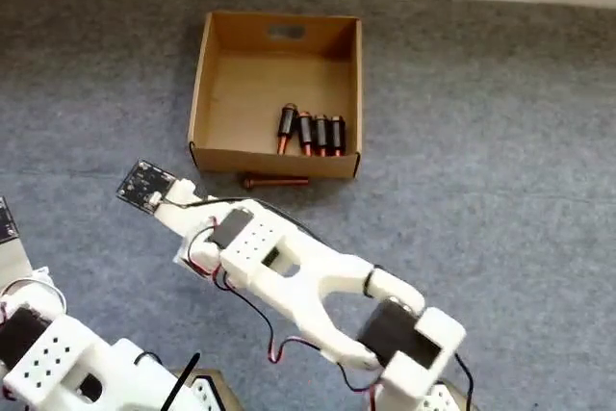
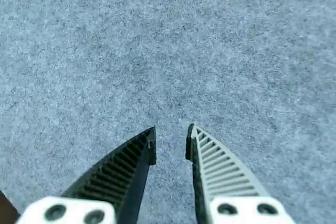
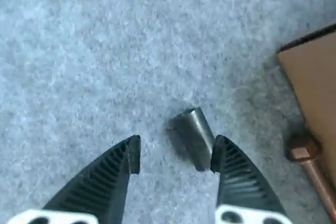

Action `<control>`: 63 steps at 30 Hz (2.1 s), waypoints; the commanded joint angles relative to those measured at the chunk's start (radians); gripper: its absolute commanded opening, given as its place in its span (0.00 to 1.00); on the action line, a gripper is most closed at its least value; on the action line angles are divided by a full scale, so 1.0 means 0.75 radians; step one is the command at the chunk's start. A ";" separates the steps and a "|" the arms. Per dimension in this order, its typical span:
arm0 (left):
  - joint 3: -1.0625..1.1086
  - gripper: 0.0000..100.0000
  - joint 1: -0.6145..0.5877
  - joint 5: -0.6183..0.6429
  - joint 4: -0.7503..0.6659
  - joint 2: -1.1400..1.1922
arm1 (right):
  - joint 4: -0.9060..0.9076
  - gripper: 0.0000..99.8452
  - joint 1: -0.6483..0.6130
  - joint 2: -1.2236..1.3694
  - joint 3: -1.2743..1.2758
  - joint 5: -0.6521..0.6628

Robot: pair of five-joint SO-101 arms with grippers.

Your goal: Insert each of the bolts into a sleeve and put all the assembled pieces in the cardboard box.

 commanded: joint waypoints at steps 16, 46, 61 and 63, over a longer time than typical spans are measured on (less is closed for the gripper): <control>-0.032 0.12 -0.007 -0.008 -0.025 -0.013 | -0.011 0.06 0.069 0.152 -0.130 0.153; -0.032 0.12 0.621 -0.002 0.145 -0.015 | 0.228 0.01 0.891 -1.384 1.020 -0.143; -0.040 0.12 1.014 0.225 0.194 -0.005 | 0.412 0.13 1.069 -1.437 1.177 0.002; -0.036 0.12 1.014 0.225 0.198 -0.005 | 0.414 0.14 1.069 -1.437 1.175 0.000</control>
